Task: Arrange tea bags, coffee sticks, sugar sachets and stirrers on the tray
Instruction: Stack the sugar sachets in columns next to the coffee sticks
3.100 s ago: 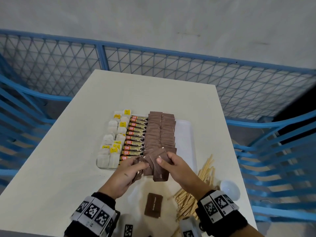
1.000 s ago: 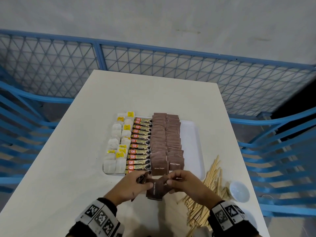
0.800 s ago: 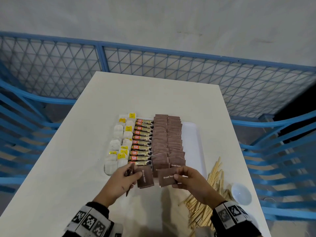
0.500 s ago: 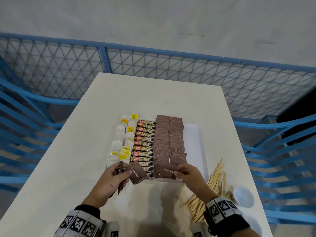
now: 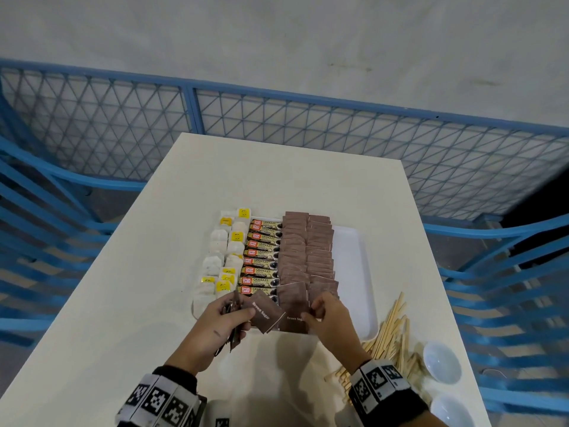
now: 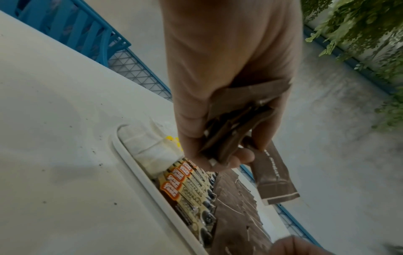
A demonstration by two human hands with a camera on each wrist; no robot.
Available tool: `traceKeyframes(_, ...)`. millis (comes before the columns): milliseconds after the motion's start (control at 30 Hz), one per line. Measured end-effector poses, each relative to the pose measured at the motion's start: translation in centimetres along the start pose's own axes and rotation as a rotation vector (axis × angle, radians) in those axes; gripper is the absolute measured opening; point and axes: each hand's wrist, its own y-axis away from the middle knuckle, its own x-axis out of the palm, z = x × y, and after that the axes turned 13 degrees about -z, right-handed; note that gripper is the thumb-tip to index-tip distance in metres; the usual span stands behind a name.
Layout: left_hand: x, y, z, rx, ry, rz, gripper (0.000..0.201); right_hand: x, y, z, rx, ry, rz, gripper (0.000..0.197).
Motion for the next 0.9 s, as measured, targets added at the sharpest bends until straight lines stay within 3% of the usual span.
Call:
traceKeyframes(67,0.3,0.0,-0.1,0.0,0.012,0.016,0.005,-0.3,0.1,1.2,-0.054,-0.045,0.014,0.019)
traceKeyframes(167,0.7,0.0,-0.3,0.001,0.029,0.047,0.007,-1.5,0.8,3.6,0.018,-0.293,0.191,0.031)
traceKeyframes(300,1.0,0.0,-0.4,-0.004,0.018,0.071,0.008,-2.0,1.4,4.7,-0.021,-0.424,0.346,0.011)
traceKeyframes(367,1.1,0.0,-0.4,-0.026,0.032,0.077,0.005,-1.9,1.2,4.6,-0.03,-0.396,0.341,0.015)
traceKeyframes(467,1.0,-0.2,-0.4,-0.051,0.067,0.07,0.003,-2.1,0.9,4.2,0.096,-0.484,0.302,0.005)
traceKeyframes(667,-0.4,-0.8,-0.1,-0.145,0.232,-0.028,0.003,-4.0,-0.4,1.7,0.318,-0.686,0.156,0.005)
traceKeyframes(767,-0.8,-1.1,0.2,-0.175,0.272,-0.055,0.002,-4.7,-0.9,-0.2,0.337,-0.565,0.072,0.012)
traceKeyframes(900,-0.9,-1.1,0.5,-0.188,0.268,-0.056,0.006,-4.7,-1.0,-1.9,0.305,-0.345,0.082,0.011)
